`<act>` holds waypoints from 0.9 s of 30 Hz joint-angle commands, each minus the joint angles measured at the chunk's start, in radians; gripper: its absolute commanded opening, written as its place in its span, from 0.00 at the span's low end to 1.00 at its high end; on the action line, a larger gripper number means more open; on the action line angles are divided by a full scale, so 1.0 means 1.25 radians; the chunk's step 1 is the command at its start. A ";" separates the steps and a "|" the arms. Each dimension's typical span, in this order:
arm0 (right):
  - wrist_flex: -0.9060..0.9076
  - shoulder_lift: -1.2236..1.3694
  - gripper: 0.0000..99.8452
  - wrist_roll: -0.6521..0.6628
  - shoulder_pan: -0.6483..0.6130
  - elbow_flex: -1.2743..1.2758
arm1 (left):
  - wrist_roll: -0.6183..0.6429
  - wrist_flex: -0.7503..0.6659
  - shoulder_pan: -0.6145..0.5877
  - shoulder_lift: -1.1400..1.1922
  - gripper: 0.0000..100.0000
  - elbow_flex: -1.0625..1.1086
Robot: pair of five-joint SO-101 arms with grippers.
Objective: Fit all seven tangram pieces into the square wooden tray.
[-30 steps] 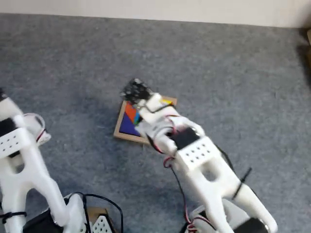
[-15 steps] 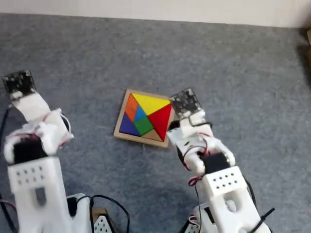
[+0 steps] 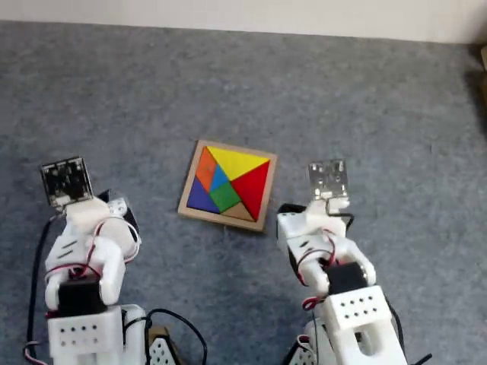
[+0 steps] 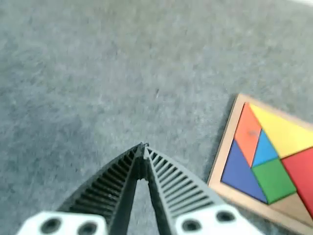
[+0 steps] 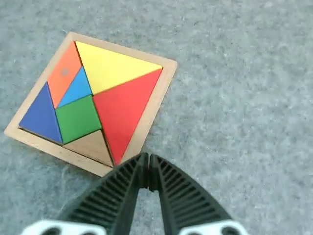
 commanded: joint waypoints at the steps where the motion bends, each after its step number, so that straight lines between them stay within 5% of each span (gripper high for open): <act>1: 0.002 -0.091 0.02 -0.006 0.010 0.013 | -0.001 -0.026 0.020 -0.089 0.00 0.033; 14: 0.006 -0.533 0.02 -0.005 0.019 0.229 | -0.001 -0.023 0.029 -0.280 0.00 0.158; 27: 0.066 -0.531 0.02 -0.006 0.123 0.350 | -0.161 -0.028 0.030 -0.292 0.00 0.309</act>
